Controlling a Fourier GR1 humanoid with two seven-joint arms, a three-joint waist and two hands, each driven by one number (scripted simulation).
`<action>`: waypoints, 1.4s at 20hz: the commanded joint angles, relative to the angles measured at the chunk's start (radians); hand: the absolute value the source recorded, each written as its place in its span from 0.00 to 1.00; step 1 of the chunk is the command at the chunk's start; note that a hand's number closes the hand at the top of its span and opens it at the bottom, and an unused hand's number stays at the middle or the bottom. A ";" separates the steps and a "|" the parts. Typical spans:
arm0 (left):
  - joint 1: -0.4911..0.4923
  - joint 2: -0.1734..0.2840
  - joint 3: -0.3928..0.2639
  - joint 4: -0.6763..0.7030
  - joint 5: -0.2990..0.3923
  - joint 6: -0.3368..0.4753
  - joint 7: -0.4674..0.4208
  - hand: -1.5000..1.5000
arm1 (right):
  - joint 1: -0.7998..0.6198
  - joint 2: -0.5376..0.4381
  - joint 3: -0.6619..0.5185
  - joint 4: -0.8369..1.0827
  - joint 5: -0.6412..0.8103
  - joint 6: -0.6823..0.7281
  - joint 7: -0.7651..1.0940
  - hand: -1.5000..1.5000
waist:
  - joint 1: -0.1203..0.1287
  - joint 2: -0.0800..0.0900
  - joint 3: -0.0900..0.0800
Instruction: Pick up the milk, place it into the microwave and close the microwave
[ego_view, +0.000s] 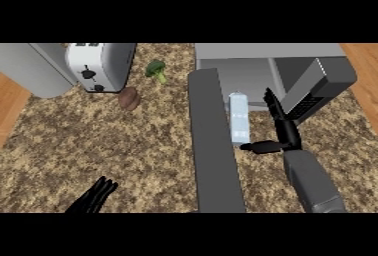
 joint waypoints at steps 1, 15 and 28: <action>-0.093 -0.004 -0.071 0.008 -0.030 0.030 0.126 1.00 | 0.087 0.006 0.031 -0.119 -0.021 0.100 0.015 0.00 | -0.021 -0.004 -0.001; -0.490 -0.004 -0.079 0.359 -0.188 0.079 0.171 1.00 | 0.634 -0.011 0.083 -0.784 -0.113 0.180 0.106 0.00 | -0.011 0.007 -0.001; -0.848 -0.004 -0.414 0.998 -0.122 0.251 0.048 1.00 | 0.839 -0.093 0.036 -1.086 -0.237 0.327 0.170 0.00 | -0.027 0.014 -0.002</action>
